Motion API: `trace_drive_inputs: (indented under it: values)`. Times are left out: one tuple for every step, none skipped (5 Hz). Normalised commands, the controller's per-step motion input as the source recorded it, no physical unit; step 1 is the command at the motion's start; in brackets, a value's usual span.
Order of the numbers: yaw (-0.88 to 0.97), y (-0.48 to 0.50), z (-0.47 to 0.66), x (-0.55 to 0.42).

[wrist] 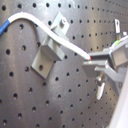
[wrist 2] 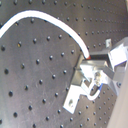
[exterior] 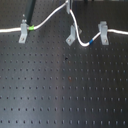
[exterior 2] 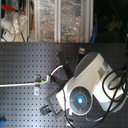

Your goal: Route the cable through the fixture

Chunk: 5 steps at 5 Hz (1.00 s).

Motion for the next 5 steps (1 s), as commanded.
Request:
trace_drive_inputs:
  values:
    - [-0.19, -0.008, 0.00, -0.013]
    - [0.00, 0.000, 0.01, 0.000]
    - [-0.11, 0.172, 0.48, -0.225]
    - [0.00, -0.022, 0.00, -0.029]
    - [-0.24, -0.154, 0.26, -0.316]
